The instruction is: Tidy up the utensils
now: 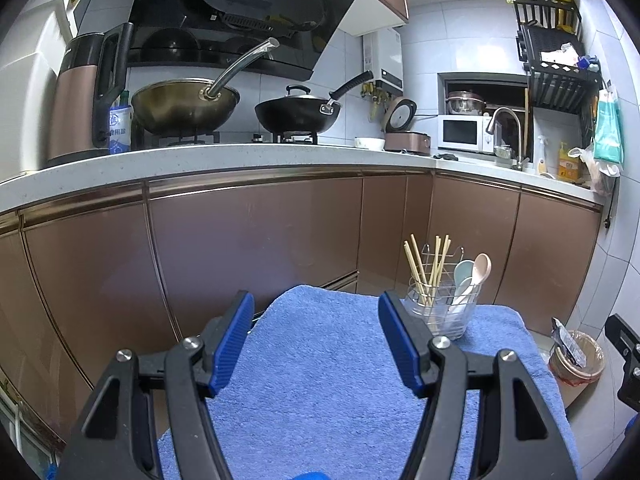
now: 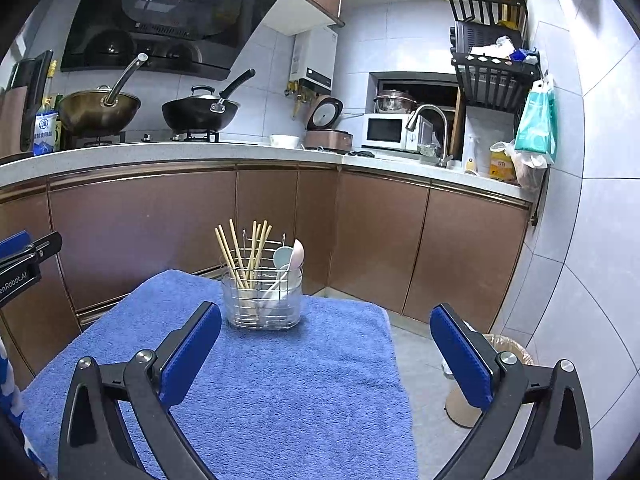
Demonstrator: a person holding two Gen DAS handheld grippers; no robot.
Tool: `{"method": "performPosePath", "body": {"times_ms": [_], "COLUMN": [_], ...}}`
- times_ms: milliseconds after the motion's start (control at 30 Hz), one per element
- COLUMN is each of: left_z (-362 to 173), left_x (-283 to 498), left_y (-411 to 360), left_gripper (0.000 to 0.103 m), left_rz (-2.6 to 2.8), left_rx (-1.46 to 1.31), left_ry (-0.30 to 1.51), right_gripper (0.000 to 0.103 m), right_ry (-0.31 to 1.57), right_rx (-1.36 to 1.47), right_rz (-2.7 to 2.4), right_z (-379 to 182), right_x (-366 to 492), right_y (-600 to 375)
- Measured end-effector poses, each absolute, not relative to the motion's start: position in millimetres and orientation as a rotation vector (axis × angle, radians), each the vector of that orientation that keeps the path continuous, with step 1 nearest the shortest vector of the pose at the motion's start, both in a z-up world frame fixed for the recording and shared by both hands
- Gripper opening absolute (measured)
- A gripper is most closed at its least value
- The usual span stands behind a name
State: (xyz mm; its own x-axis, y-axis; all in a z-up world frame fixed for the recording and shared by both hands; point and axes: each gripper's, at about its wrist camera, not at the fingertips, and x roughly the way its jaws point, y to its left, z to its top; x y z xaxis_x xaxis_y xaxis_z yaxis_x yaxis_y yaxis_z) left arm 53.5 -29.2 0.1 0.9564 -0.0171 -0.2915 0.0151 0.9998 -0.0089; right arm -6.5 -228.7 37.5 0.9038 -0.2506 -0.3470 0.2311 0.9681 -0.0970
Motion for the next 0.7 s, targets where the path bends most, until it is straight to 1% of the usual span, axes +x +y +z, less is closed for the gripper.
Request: {"method": "performPosePath", "body": {"times_ms": [700], "left_z": [1.9], "left_x": [47.5], "left_y": [-32.9], "left_gripper": [0.063], "left_rz": [-0.019], "left_rx": [-0.006], "left_ry": [0.292], "right_gripper": [0.103], "right_ry": [0.366], "right_rx": [-0.054], "right_rz": [-0.25], "right_z": [37.5], "right_x": [-6.6], "right_y": [-228.8]}}
